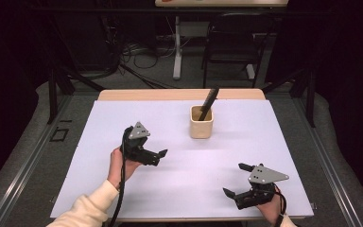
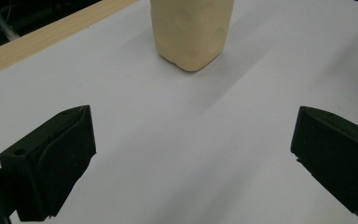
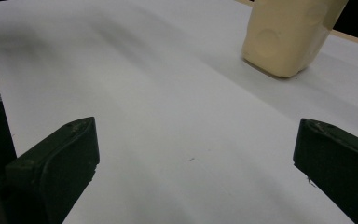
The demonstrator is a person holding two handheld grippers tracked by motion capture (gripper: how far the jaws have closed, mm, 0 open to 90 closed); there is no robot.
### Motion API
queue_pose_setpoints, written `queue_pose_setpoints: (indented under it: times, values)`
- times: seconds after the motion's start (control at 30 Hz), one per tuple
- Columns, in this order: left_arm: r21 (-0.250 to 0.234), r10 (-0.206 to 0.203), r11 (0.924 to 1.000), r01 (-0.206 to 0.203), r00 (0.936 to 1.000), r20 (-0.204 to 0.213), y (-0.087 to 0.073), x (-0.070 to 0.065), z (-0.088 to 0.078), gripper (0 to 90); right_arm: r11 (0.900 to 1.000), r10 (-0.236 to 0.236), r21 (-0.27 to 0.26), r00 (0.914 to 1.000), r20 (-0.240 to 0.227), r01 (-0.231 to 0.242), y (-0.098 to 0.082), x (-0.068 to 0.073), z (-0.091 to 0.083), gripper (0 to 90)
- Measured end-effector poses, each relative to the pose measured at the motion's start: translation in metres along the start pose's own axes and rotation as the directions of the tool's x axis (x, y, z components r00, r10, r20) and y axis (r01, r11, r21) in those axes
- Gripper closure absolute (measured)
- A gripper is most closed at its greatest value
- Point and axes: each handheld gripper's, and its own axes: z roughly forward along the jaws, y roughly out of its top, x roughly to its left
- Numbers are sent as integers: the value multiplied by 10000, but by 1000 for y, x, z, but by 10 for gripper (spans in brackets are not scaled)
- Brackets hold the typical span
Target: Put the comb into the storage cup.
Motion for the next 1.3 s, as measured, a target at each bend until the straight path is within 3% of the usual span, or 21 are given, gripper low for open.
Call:
queue_pose_setpoints:
  times: [0.47,0.83,1.3]
  values:
    - [-490,-440,9978,438,9990,-33,-36,-11,-24,0,10000,49,51,10000,38,-50,0,0,0,0]
    - [-591,-871,9945,865,9962,-86,-60,-14,-39,0,9999,71,74,9999,73,-72,-1,0,0,0]
    - [-528,-938,9944,917,9949,-379,-82,-19,-51,0,9999,84,92,9999,95,-85,-1,0,-1,0]
